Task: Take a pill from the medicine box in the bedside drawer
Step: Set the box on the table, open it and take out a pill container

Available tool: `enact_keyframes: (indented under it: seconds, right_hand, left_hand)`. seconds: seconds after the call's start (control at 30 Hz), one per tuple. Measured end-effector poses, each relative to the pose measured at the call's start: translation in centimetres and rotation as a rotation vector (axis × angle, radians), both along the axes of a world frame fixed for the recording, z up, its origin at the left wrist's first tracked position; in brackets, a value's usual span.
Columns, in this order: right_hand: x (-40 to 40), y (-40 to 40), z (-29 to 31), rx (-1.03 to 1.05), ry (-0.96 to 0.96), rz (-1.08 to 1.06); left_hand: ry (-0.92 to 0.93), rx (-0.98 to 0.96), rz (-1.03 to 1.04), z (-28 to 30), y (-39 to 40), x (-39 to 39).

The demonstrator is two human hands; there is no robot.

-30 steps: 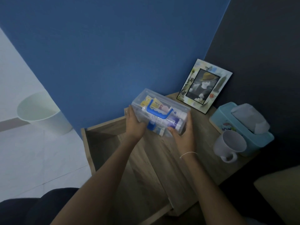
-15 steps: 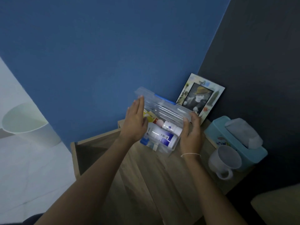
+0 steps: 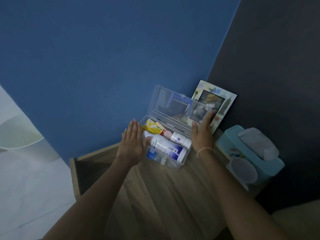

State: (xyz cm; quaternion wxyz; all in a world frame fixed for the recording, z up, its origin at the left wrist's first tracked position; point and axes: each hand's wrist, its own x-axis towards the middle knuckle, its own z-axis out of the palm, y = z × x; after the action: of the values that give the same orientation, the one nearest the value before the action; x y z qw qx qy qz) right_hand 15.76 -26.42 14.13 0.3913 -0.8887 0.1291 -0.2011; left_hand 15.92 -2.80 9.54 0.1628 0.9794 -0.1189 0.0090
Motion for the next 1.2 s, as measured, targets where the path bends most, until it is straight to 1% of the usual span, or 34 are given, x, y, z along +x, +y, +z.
enact_keyframes:
  seconds: [0.17, 0.23, 0.3, 0.37, 0.43, 0.53, 0.6, 0.77, 0.97, 1.2]
  right_hand:
    - [-0.7, 0.1, 0.0, -0.016, 0.026, 0.010]
    - [-2.2, 0.4, -0.5, -0.025, 0.030, -0.007]
    - [-4.7, 1.1, -2.4, -0.009, 0.025, -0.063]
    - [-8.2, 2.2, -5.2, -0.028, 0.028, -0.104]
    - [-11.4, 3.2, -7.8, -0.131, 0.082, -0.097]
    - [-14.3, 4.3, -10.8, -0.321, 0.246, -0.039]
    - [-15.3, 4.9, -11.5, -0.385, 0.328, 0.003]
    - [-16.1, 5.4, -11.6, -0.521, 0.382, 0.106]
    - [-16.3, 5.5, -11.3, -0.571, 0.394, 0.115]
    - [-16.1, 5.8, -10.9, -0.521, 0.352, 0.072]
  left_hand:
    - [-0.024, -0.019, 0.005, -0.4, 0.2, 0.2]
    - [-0.076, -0.029, 0.037, -0.3, -0.1, -0.2]
    - [-0.089, -0.070, 0.054, -0.5, -0.3, -1.5]
    - [-0.111, -0.085, 0.023, -1.3, -0.3, -3.6]
    - [-0.136, -0.064, -0.015, -2.0, -0.5, -6.1]
    - [-0.126, -0.028, -0.050, -2.8, -1.0, -9.0]
    - [-0.107, -0.016, -0.052, -3.2, -1.3, -10.4]
    - [-0.101, -0.004, -0.155, -3.7, -1.6, -12.3]
    - [-0.171, -0.098, -0.208, -1.5, -2.8, -10.7]
    - [-0.242, -0.138, -0.246, 2.6, -5.0, -4.5]
